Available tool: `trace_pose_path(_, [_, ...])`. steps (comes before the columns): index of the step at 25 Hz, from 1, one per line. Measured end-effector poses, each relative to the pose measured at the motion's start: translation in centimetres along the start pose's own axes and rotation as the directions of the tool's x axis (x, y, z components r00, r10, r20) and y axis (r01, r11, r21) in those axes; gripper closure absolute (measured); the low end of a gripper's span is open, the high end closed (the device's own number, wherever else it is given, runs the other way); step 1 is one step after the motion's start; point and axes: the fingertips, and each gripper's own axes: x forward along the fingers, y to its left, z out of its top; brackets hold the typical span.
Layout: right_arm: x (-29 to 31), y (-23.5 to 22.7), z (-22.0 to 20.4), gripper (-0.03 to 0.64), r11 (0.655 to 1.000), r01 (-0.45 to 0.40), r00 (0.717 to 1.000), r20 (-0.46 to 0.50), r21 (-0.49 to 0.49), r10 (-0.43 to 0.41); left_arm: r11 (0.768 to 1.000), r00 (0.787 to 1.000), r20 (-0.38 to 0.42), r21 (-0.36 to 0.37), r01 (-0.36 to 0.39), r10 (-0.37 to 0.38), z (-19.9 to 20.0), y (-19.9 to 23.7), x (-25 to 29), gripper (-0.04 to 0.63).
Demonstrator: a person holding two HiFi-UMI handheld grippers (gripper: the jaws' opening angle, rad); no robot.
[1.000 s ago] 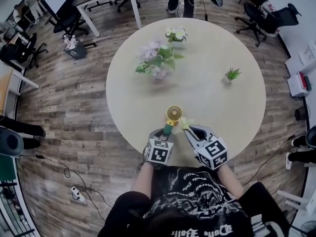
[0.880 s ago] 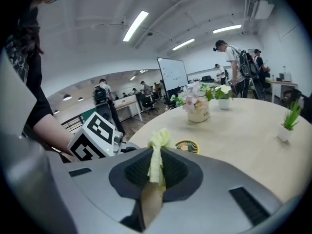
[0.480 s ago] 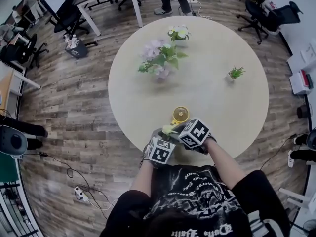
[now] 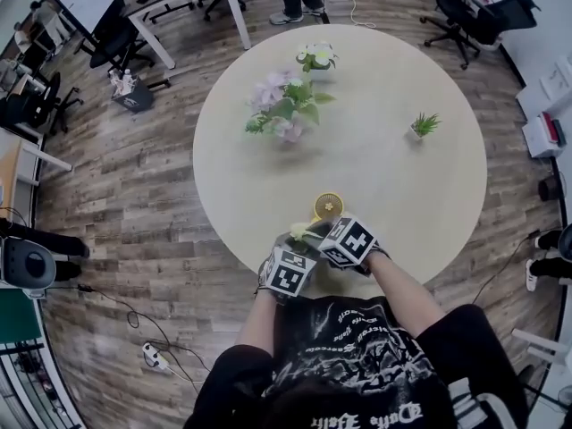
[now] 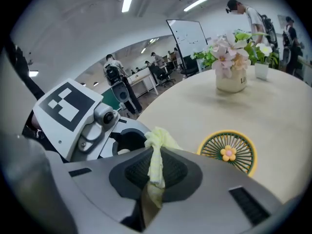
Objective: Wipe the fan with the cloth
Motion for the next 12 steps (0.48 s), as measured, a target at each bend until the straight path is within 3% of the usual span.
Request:
trace_pose_path(4, [-0.1,-0.7,0.6,0.578,0.995,0.094,0.992,0.081,-0.028,-0.092,0.999,1.000,-0.003,-0.033,-0.019,0.019,0.1,0.1,-0.1,0.422])
trace_pose_path(8, [-0.7,-2.6,1.3,0.578,0.984,0.170,0.976,0.131,0.059,-0.176,0.999,0.999,0.017,-0.022,-0.039,0.039,0.4,0.1,-0.1,0.421])
trace_pose_path(12, [-1.4,-3.2,1.7,0.578,0.961,0.277,0.952,0.139,-0.019,-0.272,0.998,0.998,0.013,-0.030,-0.056,0.056,0.1,0.0,-0.1,0.421])
